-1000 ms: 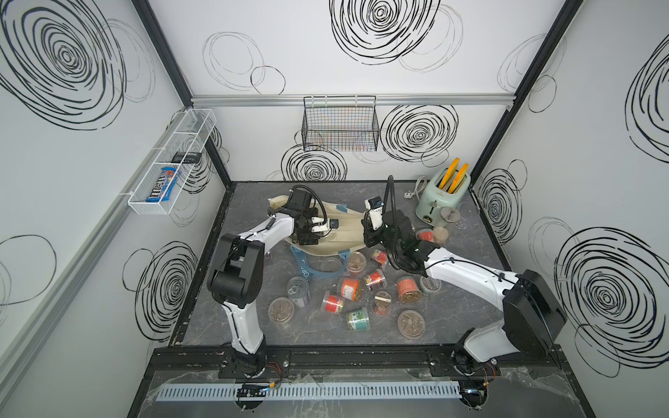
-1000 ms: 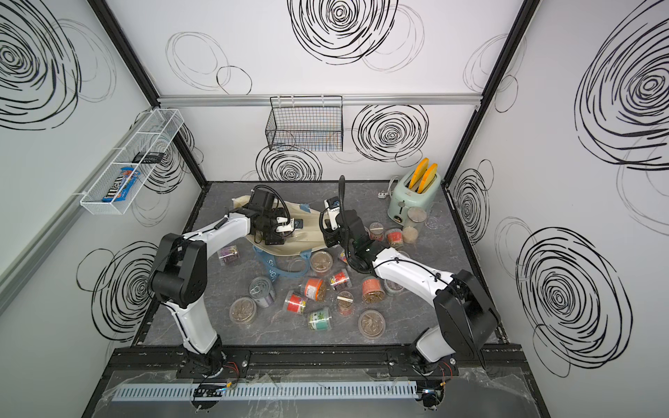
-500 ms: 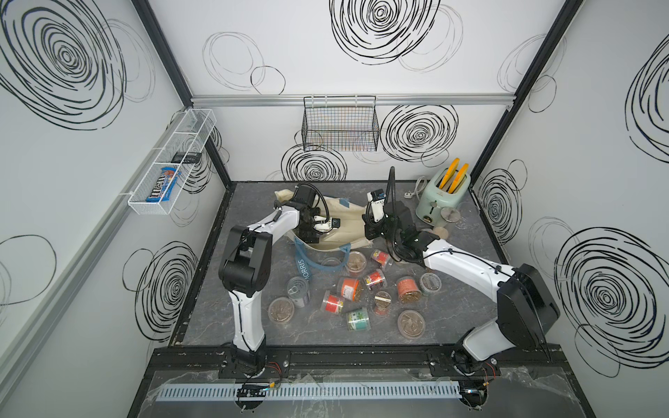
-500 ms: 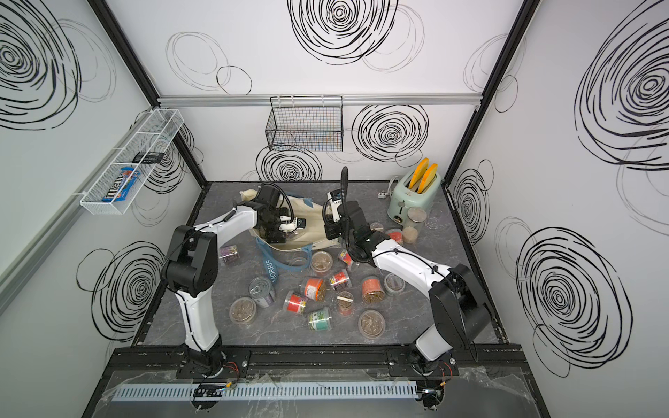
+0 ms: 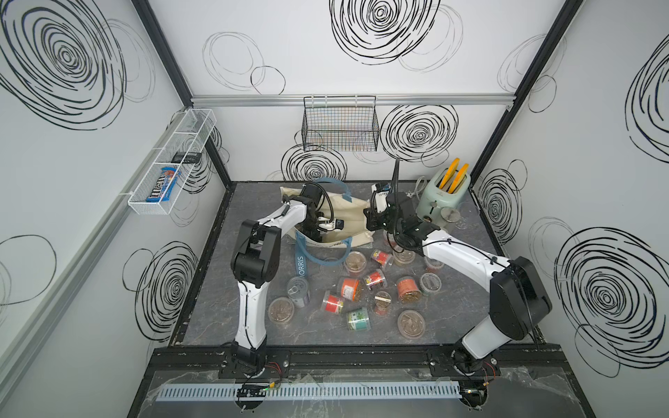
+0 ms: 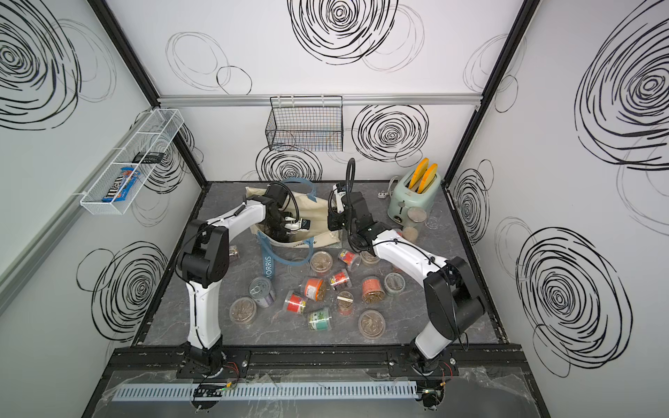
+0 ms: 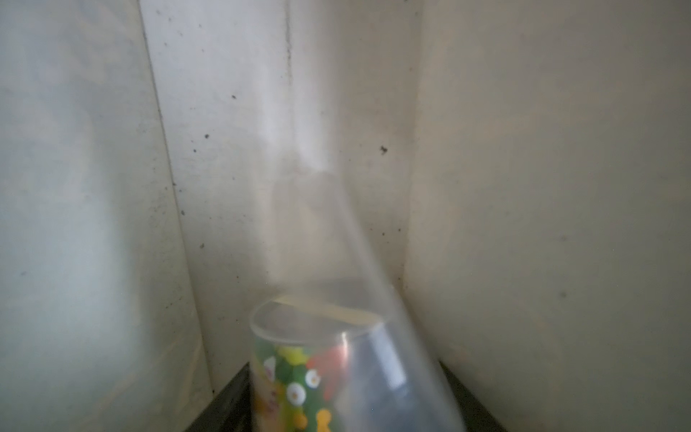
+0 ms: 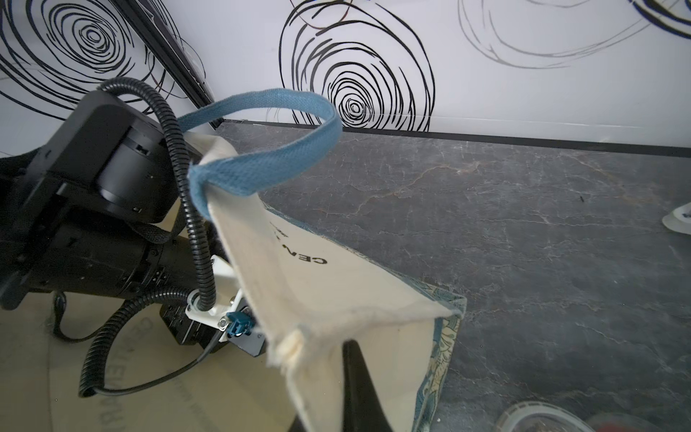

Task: Take out the seed jars from the canvas bag
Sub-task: Pick up the seed jar from the canvas bag.

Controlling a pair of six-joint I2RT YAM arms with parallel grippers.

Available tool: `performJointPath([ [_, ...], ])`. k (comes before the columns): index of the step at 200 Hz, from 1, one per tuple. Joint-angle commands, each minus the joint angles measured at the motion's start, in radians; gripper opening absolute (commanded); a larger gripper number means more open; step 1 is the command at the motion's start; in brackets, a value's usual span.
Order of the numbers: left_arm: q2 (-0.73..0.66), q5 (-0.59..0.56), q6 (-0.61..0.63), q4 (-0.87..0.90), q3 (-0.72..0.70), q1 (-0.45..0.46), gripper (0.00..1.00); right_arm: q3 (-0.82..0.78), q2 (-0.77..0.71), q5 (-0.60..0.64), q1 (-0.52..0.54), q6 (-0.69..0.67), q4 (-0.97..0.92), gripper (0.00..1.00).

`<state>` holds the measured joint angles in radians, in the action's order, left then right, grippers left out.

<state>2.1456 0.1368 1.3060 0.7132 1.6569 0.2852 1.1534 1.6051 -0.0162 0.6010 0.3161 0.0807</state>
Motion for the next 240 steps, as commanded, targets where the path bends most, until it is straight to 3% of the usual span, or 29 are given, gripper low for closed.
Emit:
performJointPath([
  [1,0.046,0.017,0.006,0.135,0.021,0.001,0.64,0.051,-0.013,-0.011,-0.003,0.016,0.077,0.10],
  [31,-0.008,0.055,0.007,0.139,0.021,-0.003,0.59,0.055,-0.014,-0.008,-0.007,0.014,0.070,0.10],
  [97,-0.210,0.202,-0.024,0.159,0.064,-0.009,0.59,0.064,0.013,-0.001,-0.035,0.051,0.016,0.10],
  [191,-0.396,0.250,-0.055,0.226,0.119,-0.014,0.60,0.117,0.102,-0.079,-0.077,0.125,-0.046,0.10],
  [240,-0.528,0.257,-0.042,0.309,0.101,-0.125,0.61,0.134,0.121,-0.114,-0.098,0.146,-0.067,0.11],
])
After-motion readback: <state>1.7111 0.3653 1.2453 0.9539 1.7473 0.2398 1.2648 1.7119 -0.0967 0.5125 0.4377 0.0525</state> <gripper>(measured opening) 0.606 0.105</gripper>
